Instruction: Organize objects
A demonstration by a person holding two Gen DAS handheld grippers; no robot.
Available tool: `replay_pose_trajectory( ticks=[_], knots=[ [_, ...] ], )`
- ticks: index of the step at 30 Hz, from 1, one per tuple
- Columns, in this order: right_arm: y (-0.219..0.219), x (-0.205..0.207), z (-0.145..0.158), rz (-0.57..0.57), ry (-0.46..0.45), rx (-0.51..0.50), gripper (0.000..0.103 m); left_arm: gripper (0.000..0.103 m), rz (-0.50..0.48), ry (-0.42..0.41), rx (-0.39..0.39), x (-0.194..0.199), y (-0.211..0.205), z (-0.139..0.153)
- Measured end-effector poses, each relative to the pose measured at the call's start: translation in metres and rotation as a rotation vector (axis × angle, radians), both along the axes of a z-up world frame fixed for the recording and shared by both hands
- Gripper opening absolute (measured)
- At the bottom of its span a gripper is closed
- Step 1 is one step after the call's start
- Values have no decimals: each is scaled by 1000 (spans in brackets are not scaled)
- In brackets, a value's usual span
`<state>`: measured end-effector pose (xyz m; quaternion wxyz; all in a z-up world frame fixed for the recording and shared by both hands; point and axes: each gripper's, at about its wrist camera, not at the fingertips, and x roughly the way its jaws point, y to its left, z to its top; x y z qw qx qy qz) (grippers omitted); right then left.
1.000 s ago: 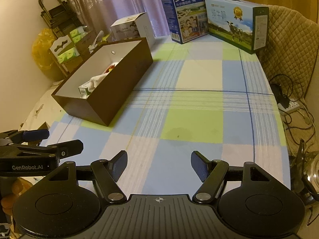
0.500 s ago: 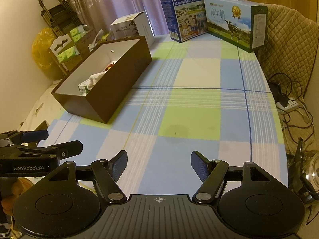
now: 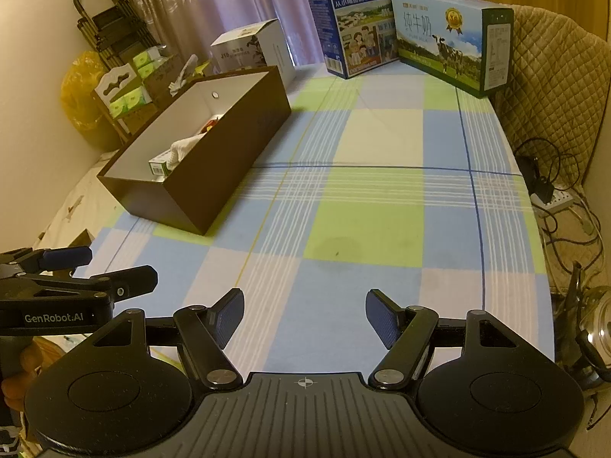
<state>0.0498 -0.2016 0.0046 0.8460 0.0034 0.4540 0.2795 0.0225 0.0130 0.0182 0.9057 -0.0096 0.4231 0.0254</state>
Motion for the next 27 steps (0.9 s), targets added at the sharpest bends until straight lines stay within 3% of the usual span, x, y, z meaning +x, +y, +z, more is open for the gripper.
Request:
replay_pose_trajectory(
  ticks=[27],
  knots=[
    [1, 1, -4, 2, 6, -3, 68, 102, 12, 10, -4, 7, 4, -4]
  ],
)
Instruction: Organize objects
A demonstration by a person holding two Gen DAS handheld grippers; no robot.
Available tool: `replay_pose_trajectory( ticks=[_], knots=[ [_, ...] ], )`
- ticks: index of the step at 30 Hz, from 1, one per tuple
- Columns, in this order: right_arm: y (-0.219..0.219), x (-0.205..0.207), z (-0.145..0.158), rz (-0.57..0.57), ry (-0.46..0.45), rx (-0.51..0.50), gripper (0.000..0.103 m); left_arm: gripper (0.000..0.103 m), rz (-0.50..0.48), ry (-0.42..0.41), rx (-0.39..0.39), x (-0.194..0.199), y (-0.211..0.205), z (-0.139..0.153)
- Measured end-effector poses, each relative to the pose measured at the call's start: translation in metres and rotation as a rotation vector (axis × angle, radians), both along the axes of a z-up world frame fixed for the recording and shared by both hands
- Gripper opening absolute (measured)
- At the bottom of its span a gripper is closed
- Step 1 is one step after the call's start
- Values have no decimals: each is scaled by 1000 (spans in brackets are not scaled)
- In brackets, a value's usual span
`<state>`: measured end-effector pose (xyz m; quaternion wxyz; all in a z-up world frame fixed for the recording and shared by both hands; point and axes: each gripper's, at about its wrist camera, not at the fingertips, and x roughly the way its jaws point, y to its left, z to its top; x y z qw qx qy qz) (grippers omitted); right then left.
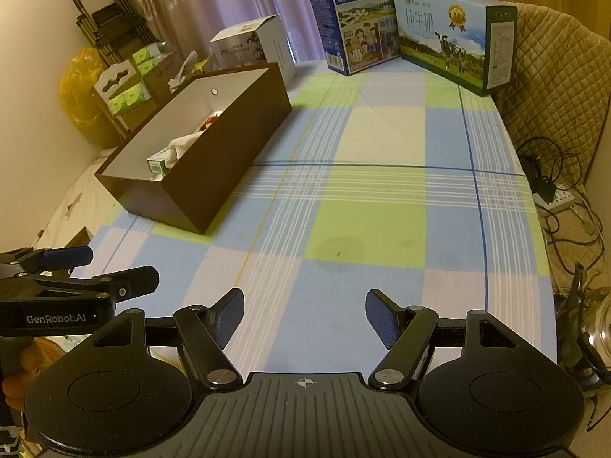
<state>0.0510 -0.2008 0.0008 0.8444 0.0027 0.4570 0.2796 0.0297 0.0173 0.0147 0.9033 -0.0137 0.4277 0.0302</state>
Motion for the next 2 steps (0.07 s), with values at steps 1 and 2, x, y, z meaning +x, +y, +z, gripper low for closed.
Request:
replay_pose_trajectory(
  ticks=[1, 2],
  knots=[
    [0, 1, -2, 1, 2, 0, 68, 102, -1, 1, 1, 1, 0, 0],
    [1, 2, -2, 1, 3, -1, 68, 102, -1, 3, 1, 2, 0, -1]
  ],
)
